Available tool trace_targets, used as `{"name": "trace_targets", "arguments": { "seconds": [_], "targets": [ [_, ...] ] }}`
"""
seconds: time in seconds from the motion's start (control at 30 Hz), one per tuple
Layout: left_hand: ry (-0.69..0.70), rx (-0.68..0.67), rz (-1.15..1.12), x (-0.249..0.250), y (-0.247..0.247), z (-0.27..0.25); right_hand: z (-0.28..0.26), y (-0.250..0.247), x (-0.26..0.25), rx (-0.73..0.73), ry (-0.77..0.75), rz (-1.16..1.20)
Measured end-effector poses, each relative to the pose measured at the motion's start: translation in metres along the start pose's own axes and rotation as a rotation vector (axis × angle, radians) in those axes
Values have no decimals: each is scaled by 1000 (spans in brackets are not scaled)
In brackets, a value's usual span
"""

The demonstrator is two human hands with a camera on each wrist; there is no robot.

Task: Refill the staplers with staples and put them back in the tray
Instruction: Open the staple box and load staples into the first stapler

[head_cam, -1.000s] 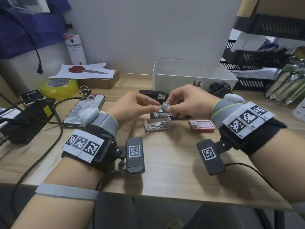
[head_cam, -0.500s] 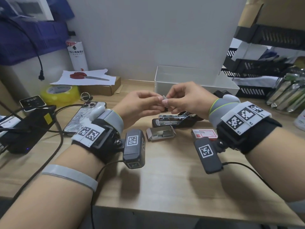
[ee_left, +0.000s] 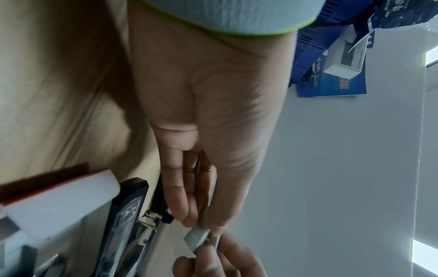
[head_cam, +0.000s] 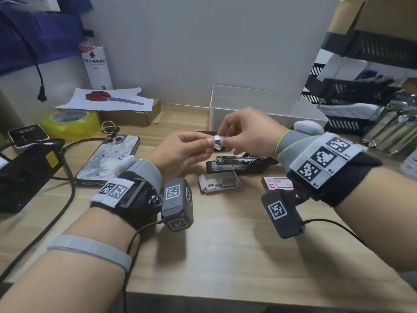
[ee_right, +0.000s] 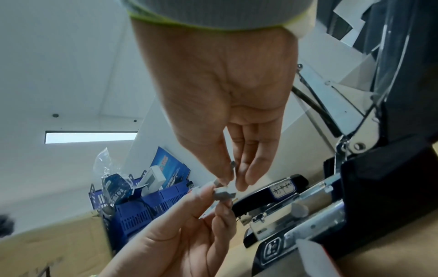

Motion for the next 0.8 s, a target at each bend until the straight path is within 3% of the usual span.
{"name": "trace_targets", "arguments": {
  "seconds": [0.13, 0.23, 0.8],
  "targets": [
    [-6, 125, -84, -1, -19, 2, 0, 1, 1, -15, 7, -270],
    [-20, 191, -124, -4, -28, 3, -1, 12, 5, -95, 21, -324],
    [10, 190, -80, -7, -21, 3, 3, 18, 7, -114, 22, -314]
  ]
}}
Point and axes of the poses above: each hand's wrist, its own z-axis towards the middle knuckle, its own y-axis out of the palm, x = y × z, the point moved 6 cm from there along z, towards the middle knuckle, and after that the axes turned 6 degrees about -x, right-handed, at the moved point
